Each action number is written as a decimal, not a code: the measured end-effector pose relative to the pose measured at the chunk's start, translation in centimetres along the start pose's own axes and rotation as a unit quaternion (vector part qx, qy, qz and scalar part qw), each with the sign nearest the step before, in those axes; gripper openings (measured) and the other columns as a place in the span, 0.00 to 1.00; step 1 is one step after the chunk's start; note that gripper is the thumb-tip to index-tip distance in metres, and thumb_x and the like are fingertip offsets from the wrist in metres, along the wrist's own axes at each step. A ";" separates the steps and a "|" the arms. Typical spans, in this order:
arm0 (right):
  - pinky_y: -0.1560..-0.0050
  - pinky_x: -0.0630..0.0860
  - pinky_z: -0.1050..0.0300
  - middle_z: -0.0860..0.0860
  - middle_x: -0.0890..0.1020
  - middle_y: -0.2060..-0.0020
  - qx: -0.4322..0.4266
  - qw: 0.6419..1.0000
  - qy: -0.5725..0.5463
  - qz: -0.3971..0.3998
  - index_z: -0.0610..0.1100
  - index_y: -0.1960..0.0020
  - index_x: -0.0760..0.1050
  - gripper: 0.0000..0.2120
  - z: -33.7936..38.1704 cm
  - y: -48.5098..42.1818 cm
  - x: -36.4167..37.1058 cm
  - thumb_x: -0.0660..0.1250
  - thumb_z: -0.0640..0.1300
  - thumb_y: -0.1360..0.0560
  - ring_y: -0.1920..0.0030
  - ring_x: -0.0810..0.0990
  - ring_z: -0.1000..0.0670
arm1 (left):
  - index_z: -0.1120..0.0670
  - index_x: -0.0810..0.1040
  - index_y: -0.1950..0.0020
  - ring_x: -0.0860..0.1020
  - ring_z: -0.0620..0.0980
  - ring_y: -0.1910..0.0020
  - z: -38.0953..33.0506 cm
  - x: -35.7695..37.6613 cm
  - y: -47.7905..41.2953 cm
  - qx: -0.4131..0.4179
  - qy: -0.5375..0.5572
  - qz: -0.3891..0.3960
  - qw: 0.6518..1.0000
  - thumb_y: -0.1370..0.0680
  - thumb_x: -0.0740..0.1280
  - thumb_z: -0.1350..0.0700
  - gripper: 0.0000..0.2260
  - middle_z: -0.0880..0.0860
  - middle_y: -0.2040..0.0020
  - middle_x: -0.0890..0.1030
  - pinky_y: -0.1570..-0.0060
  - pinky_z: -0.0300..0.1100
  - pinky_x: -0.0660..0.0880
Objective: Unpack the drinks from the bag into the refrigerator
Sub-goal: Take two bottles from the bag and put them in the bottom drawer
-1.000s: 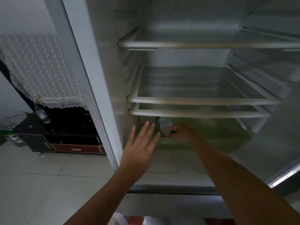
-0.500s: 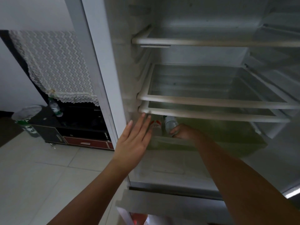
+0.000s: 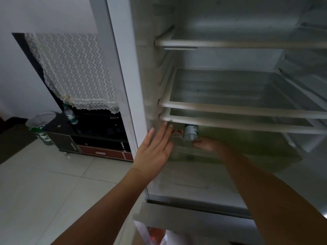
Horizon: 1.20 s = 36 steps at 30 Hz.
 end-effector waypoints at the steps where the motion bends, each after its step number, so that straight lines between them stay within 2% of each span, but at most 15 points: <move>1: 0.39 0.69 0.51 0.42 0.76 0.39 -0.016 1.000 -0.004 -0.023 0.42 0.38 0.73 0.17 0.1 0.1 -0.3 0.56 0.48 0.22 0.41 0.75 0.43 | 0.54 0.82 0.56 0.64 0.53 0.33 0.0 0.0 0.0 0.001 -0.001 0.003 1.000 0.28 0.58 0.59 0.12 0.55 0.38 0.78 0.27 0.51 0.36; 4: 0.46 0.72 0.53 0.40 0.78 0.44 -0.059 0.994 0.000 -0.089 0.40 0.42 0.75 0.16 0.7 1.3 -0.9 0.55 0.46 0.22 0.47 0.77 0.44 | 0.54 0.82 0.56 0.68 0.55 0.33 0.1 0.1 0.0 0.004 -0.005 0.025 1.000 0.29 0.60 0.58 0.11 0.55 0.38 0.78 0.27 0.51 0.35; 6: 0.53 0.71 0.55 0.39 0.80 0.48 -0.069 0.990 -0.001 -0.124 0.40 0.46 0.76 0.15 0.7 2.2 -0.9 0.55 0.47 0.22 0.53 0.77 0.45 | 0.54 0.82 0.56 0.73 0.55 0.35 0.1 0.0 0.0 0.009 0.002 0.048 0.999 0.33 0.68 0.58 0.08 0.56 0.39 0.79 0.28 0.51 0.35; 7: 0.55 0.70 0.56 0.38 0.80 0.49 -0.072 0.988 0.002 -0.140 0.41 0.47 0.76 0.15 0.8 2.7 -0.9 0.55 0.47 0.22 0.55 0.77 0.45 | 0.54 0.82 0.56 0.74 0.55 0.36 0.2 0.0 0.0 0.006 0.008 0.064 0.998 0.36 0.72 0.57 0.10 0.56 0.39 0.79 0.28 0.50 0.35; 10: 0.52 0.73 0.53 0.38 0.80 0.48 -0.083 0.981 0.011 -0.175 0.41 0.44 0.76 0.15 1.6 5.2 -0.6 0.54 0.46 0.22 0.52 0.78 0.43 | 0.56 0.82 0.54 0.76 0.56 0.38 0.3 -0.2 0.0 -0.002 0.036 0.094 0.995 0.40 0.77 0.56 0.16 0.57 0.41 0.80 0.28 0.50 0.35; 15: 0.46 0.74 0.50 0.39 0.78 0.43 -0.117 0.960 0.031 -0.254 0.41 0.39 0.73 0.14 3.5 11.3 0.0 0.57 0.44 0.22 0.46 0.77 0.40 | 0.55 0.81 0.49 0.76 0.56 0.38 0.3 -1.2 0.2 0.005 0.085 0.104 0.991 0.38 0.75 0.53 0.19 0.58 0.41 0.80 0.28 0.48 0.35; 18: 0.48 0.71 0.56 0.43 0.78 0.41 -0.123 0.938 0.028 -0.322 0.44 0.37 0.71 0.15 4.2 15.5 0.6 0.57 0.43 0.22 0.45 0.76 0.43 | 0.53 0.81 0.46 0.75 0.56 0.37 0.5 -2.3 0.7 0.020 0.129 0.079 0.988 0.35 0.73 0.53 0.18 0.56 0.41 0.80 0.29 0.48 0.37; 20: 0.48 0.71 0.54 0.43 0.79 0.43 -0.132 0.910 0.041 -0.391 0.43 0.37 0.72 0.16 4.5 18.3 1.3 0.56 0.44 0.22 0.46 0.76 0.42 | 0.55 0.81 0.47 0.75 0.57 0.37 0.6 -3.1 1.4 0.035 0.183 0.041 0.982 0.35 0.72 0.57 0.17 0.57 0.42 0.81 0.28 0.49 0.41; 22: 0.45 0.72 0.52 0.42 0.79 0.44 -0.126 0.895 0.033 -0.427 0.42 0.37 0.72 0.19 4.7 20.7 2.5 0.54 0.47 0.24 0.45 0.76 0.40 | 0.55 0.80 0.47 0.73 0.57 0.37 1.2 -3.8 2.7 0.040 0.237 0.009 0.971 0.33 0.71 0.60 0.15 0.57 0.43 0.81 0.29 0.52 0.48; 24: 0.42 0.69 0.54 0.42 0.79 0.43 -0.111 0.889 0.025 -0.443 0.41 0.37 0.72 0.19 5.1 22.7 4.0 0.54 0.46 0.25 0.42 0.75 0.42 | 0.54 0.79 0.46 0.68 0.55 0.36 2.2 -4.3 4.6 0.029 0.279 -0.002 0.960 0.29 0.64 0.59 0.13 0.56 0.42 0.80 0.31 0.57 0.56; 26: 0.41 0.67 0.60 0.42 0.80 0.44 -0.105 0.874 0.021 -0.474 0.40 0.39 0.74 0.17 5.9 25.0 5.8 0.56 0.43 0.25 0.43 0.76 0.42 | 0.54 0.78 0.46 0.69 0.54 0.37 3.6 -4.8 7.0 0.004 0.318 0.001 0.948 0.29 0.61 0.58 0.13 0.55 0.43 0.80 0.33 0.60 0.63; 28: 0.43 0.65 0.62 0.42 0.81 0.46 -0.099 0.860 0.019 -0.500 0.39 0.41 0.75 0.17 7.1 27.1 8.0 0.56 0.45 0.25 0.44 0.76 0.42 | 0.54 0.78 0.47 0.72 0.54 0.39 5.1 -5.2 9.7 -0.028 0.350 0.007 0.936 0.29 0.61 0.57 0.13 0.55 0.44 0.80 0.33 0.59 0.62; 31: 0.40 0.65 0.60 0.44 0.80 0.44 -0.093 0.857 0.003 -0.507 0.40 0.41 0.75 0.18 8.6 29.6 12.0 0.54 0.46 0.25 0.42 0.74 0.45 | 0.55 0.78 0.46 0.72 0.53 0.41 6.6 -5.7 14.1 -0.058 0.389 0.020 0.919 0.28 0.60 0.56 0.13 0.56 0.46 0.81 0.34 0.57 0.62; 33: 0.38 0.64 0.60 0.44 0.79 0.43 -0.093 0.853 -0.009 -0.513 0.40 0.40 0.74 0.17 9.5 31.1 14.6 0.55 0.44 0.25 0.41 0.73 0.47 | 0.57 0.78 0.47 0.75 0.55 0.44 7.1 -6.2 17.0 -0.063 0.412 0.032 0.908 0.28 0.60 0.56 0.13 0.58 0.47 0.81 0.38 0.57 0.68; 36: 0.36 0.63 0.61 0.42 0.79 0.44 -0.101 0.846 -0.023 -0.523 0.38 0.40 0.74 0.17 10.5 32.7 18.6 0.56 0.42 0.25 0.41 0.72 0.49 | 0.60 0.79 0.49 0.80 0.59 0.55 7.4 -6.5 21.3 -0.060 0.439 0.080 0.893 0.28 0.60 0.57 0.13 0.60 0.53 0.82 0.55 0.50 0.77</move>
Point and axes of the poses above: each hand's wrist, its own y-axis away from the middle knuckle, its own x-axis out of the palm, z = x × y, the point moved 7 cm from there along -y, towards the middle knuckle
